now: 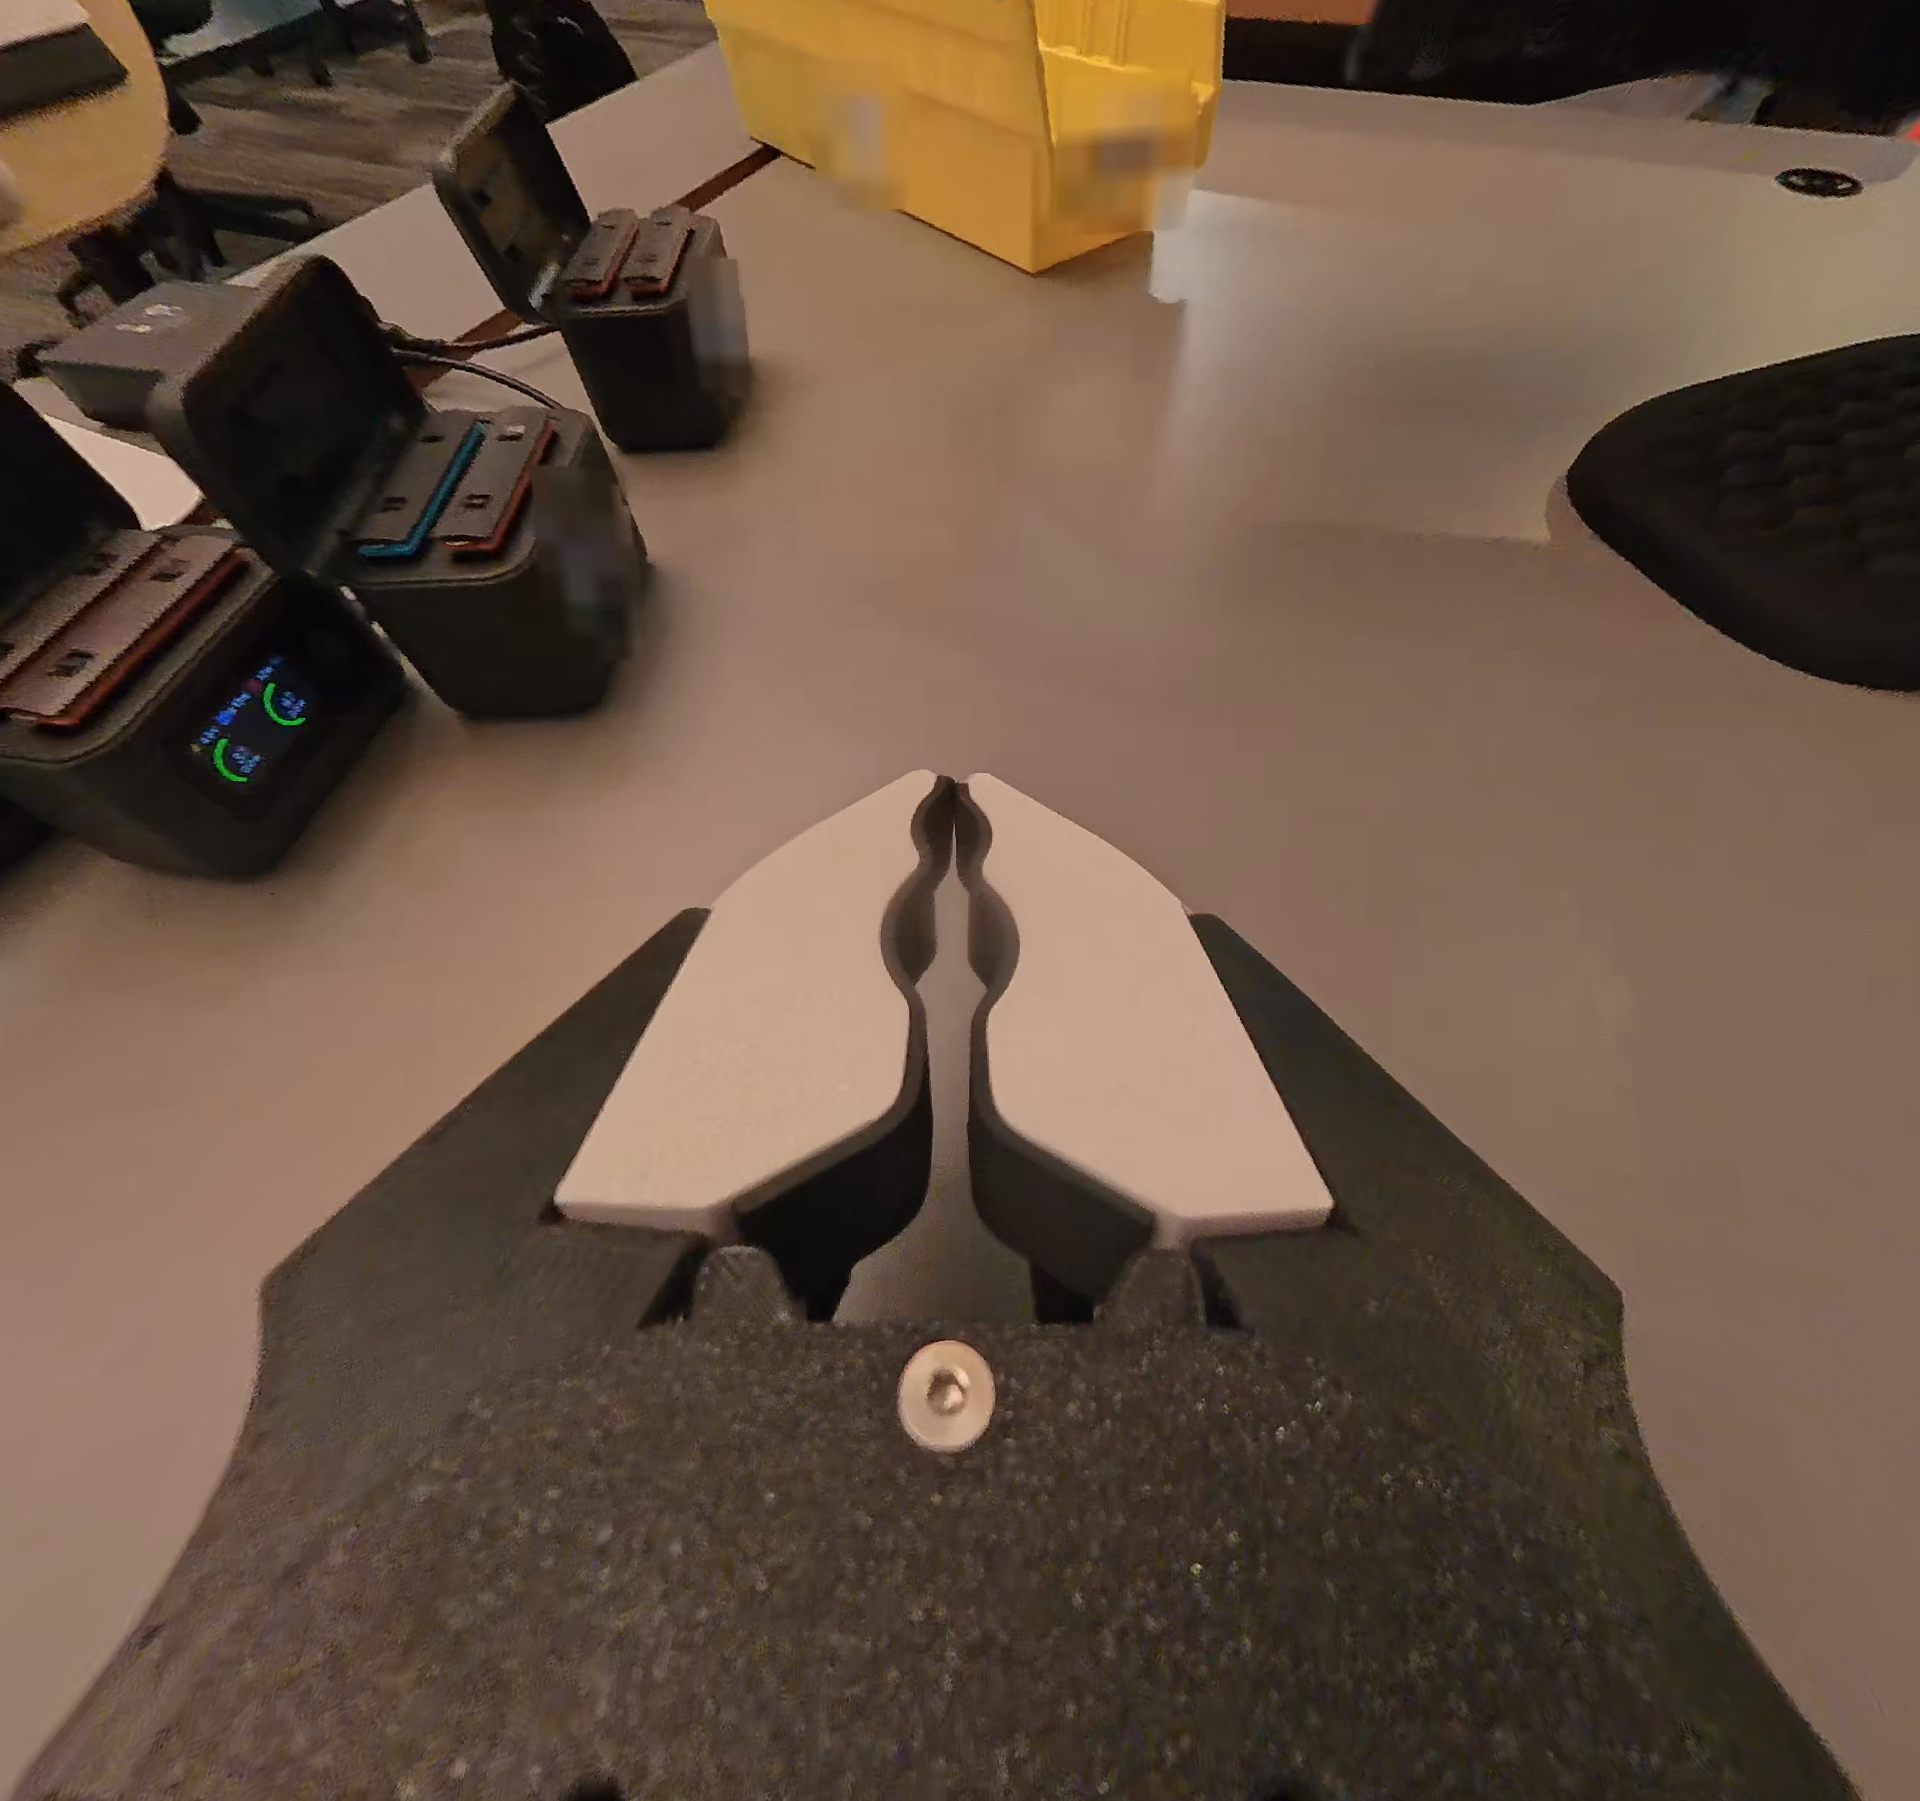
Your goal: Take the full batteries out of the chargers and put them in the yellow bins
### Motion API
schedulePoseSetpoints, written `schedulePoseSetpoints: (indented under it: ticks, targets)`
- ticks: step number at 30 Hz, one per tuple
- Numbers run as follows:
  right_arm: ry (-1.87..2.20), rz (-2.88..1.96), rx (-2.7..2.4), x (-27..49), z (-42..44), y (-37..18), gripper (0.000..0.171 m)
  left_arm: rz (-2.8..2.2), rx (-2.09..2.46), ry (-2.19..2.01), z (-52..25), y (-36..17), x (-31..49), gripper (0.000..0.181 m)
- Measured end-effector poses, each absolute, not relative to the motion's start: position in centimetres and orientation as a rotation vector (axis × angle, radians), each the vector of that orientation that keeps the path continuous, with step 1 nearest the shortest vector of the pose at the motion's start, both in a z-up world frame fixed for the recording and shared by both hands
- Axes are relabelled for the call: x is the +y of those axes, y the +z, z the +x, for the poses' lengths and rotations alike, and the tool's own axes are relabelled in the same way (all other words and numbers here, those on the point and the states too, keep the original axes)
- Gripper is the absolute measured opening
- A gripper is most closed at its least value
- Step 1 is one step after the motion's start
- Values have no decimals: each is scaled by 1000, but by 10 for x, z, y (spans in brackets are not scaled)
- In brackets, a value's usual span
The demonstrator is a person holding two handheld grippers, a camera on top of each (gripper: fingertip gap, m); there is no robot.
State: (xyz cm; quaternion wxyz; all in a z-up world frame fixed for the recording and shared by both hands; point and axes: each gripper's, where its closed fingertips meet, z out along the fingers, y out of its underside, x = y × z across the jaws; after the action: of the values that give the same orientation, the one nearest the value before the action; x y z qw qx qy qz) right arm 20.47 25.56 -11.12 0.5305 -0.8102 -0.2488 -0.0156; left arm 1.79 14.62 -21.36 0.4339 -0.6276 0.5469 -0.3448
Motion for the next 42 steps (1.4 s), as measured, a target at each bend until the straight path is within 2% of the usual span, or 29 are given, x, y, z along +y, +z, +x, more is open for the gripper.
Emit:
schedulePoseSetpoints:
  ticks: [5, 10, 21, 30, 42]
  targets:
    - [89, -1860, -195, 228, 208, -115, 0, -1542, 1317, -845, 15, -206, 152, 0]
    - [115, -1842, 46, 206, 205, -142, 0, -1505, 1249, -813, 10, -194, 162, 0]
    - [60, -1733, 76, 191, 201, -160, 0, -1485, 1050, -666, -12, -177, 205, 0]
    - [-3, -1735, -3, 191, 188, -158, 0, -1544, 773, -562, -54, -134, 234, 0]
    - [-144, -1697, -60, 189, 182, -156, 0, -1672, 644, -474, -80, -177, 250, 0]
